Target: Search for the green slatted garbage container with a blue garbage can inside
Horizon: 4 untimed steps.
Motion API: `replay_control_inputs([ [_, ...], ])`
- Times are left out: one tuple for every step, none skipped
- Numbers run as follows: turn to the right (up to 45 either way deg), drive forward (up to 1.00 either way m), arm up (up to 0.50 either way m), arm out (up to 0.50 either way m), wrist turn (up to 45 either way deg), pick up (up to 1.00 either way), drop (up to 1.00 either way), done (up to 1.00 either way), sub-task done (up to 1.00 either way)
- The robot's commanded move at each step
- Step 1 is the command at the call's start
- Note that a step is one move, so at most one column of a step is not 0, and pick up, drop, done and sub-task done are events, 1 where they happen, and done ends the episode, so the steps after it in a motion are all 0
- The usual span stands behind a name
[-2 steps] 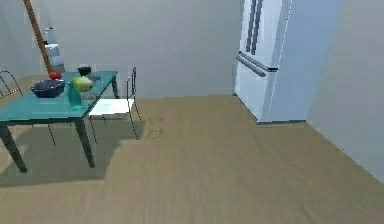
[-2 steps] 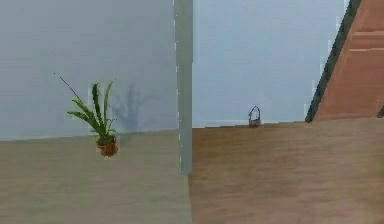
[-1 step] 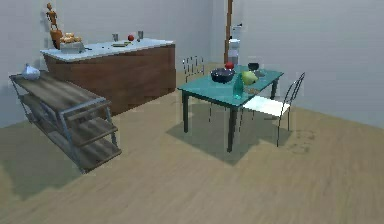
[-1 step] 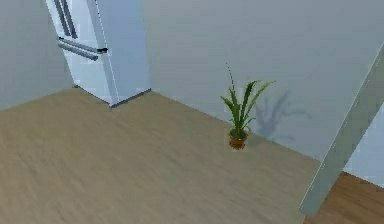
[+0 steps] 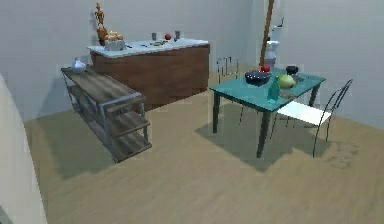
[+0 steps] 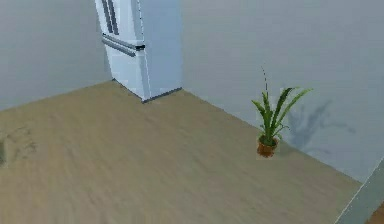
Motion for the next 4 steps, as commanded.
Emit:
replay_control_inputs([
  [0.0, 1.00, 0.00, 0.00, 0.0, 0.00, 0.00, 0.00, 0.00],
  [0.0, 1.00, 0.00, 0.00, 0.0, 0.00, 0.00, 0.00, 0.00],
  [0.0, 0.20, 0.00, 0.00, 0.0, 0.00, 0.00, 0.00, 0.00],
  [-3.0, 0.00, 0.00, 0.00, 0.0, 0.00, 0.00, 0.00, 0.00],
])
